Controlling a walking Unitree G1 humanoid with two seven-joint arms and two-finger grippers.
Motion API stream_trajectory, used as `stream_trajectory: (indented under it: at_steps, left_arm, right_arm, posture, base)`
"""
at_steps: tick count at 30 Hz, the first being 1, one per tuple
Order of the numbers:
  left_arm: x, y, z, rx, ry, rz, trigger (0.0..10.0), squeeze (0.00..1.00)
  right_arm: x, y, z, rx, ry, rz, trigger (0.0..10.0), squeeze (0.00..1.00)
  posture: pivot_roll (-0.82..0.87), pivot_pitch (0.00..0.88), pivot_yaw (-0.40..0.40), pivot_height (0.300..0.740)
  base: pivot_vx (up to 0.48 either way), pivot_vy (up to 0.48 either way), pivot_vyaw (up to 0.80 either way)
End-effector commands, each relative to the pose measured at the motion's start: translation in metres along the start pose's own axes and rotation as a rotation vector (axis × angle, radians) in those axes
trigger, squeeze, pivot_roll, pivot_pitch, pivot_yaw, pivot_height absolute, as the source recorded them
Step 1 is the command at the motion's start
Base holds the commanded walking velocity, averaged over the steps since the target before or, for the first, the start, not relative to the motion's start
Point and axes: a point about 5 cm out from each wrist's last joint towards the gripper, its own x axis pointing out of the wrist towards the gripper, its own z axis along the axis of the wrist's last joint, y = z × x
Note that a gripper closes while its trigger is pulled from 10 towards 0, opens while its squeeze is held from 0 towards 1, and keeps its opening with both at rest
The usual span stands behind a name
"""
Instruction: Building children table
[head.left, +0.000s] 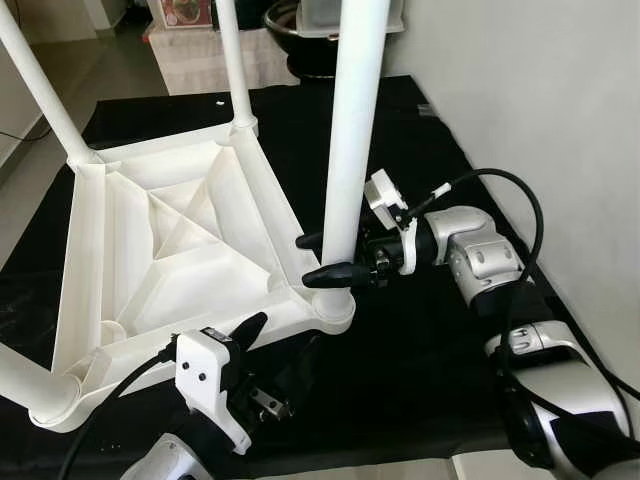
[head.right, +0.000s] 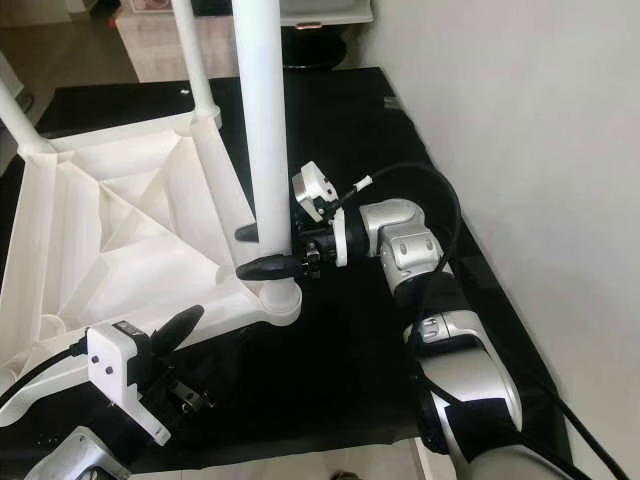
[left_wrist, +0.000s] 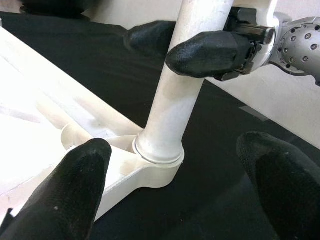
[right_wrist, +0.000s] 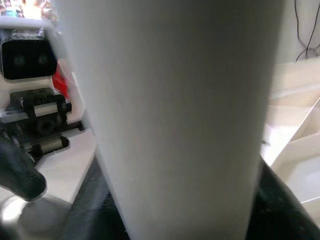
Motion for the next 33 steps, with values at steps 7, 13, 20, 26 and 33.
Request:
stream_trajectory:
  at_steps: [7, 13, 20, 26, 33]
  left_arm:
    - [-0.002, -0.002, 0.000, -0.005, 0.007, -0.003, 10.0, 0.00]
    - [-0.003, 0.001, 0.000, -0.003, 0.007, 0.002, 10.0, 0.00]
    - [-0.003, 0.005, -0.002, 0.003, 0.022, -0.013, 10.0, 0.00]
    - [-0.002, 0.005, -0.003, 0.006, 0.023, -0.014, 10.0, 0.00]
    - [-0.001, 0.004, -0.003, 0.005, 0.018, -0.007, 10.0, 0.00]
  right_arm:
    - [-0.007, 0.009, -0.015, 0.038, -0.024, -0.018, 0.0, 0.00]
    - [0.012, -0.002, -0.057, 0.025, 0.200, -0.884, 0.0, 0.00]
    - [0.035, 0.047, -0.056, 0.135, 0.078, -1.102, 0.0, 0.00]
    - [0.043, 0.040, -0.049, 0.126, 0.074, -1.048, 10.0, 0.00]
    - [0.056, 0.037, -0.013, 0.083, -0.125, -0.716, 10.0, 1.00]
  posture:
    - [0.07, 0.154, -0.015, 0.740]
    - [0.05, 0.160, -0.017, 0.740]
    - [0.04, 0.133, 0.002, 0.740]
    - [0.04, 0.125, -0.004, 0.740]
    - [0.04, 0.121, -0.012, 0.740]
  base:
    - [0.000, 0.000, 0.00]
    - [0.000, 0.000, 0.00]
    - [0.000, 0.000, 0.00]
    - [0.000, 0.000, 0.00]
    - [0.000, 0.000, 0.00]
